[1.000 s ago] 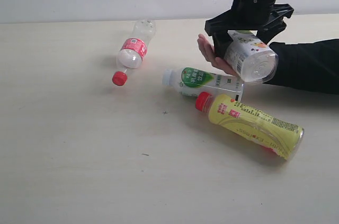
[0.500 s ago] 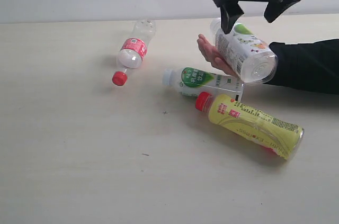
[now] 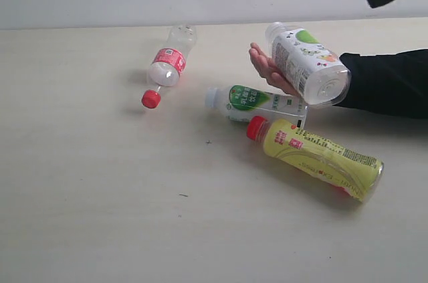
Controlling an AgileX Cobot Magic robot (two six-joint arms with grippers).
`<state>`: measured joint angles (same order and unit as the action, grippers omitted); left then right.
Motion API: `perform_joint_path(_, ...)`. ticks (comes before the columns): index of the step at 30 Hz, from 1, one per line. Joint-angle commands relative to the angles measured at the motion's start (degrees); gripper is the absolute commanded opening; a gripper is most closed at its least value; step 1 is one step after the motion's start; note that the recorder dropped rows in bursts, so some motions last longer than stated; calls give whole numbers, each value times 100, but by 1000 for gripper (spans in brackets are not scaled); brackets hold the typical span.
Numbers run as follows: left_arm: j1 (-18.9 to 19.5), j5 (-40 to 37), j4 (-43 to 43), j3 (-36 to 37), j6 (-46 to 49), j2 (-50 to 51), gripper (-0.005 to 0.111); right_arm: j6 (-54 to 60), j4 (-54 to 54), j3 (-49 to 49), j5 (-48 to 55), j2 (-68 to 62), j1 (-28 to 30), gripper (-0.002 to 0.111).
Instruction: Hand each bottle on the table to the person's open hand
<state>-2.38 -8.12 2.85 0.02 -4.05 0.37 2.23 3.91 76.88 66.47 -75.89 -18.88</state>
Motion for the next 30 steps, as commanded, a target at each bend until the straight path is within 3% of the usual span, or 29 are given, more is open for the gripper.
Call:
perform_joint_path(1, -34, 13, -27, -2, -43, -37, 0, 112, 24, -1354, -1047, 1585, 24, 0)
perform_joint_path(4, -34, 13, -27, -2, -43, -37, 0, 112, 24, -2716, -1931, 3152, 24, 0)
perform_joint_path(9, -34, 13, -27, -2, -43, -37, 0, 101, 24, -4232, -3158, 4675, 24, 0)
perform_joint_path(17, -34, 13, -27, -2, -43, -37, 0, 95, 51, -4332, -3797, 5273, 24, 0)
perform_joint_path(30, -34, 13, -27, -2, -43, -37, 0, 68, 62, -4332, -3794, 5306, 24, 0)
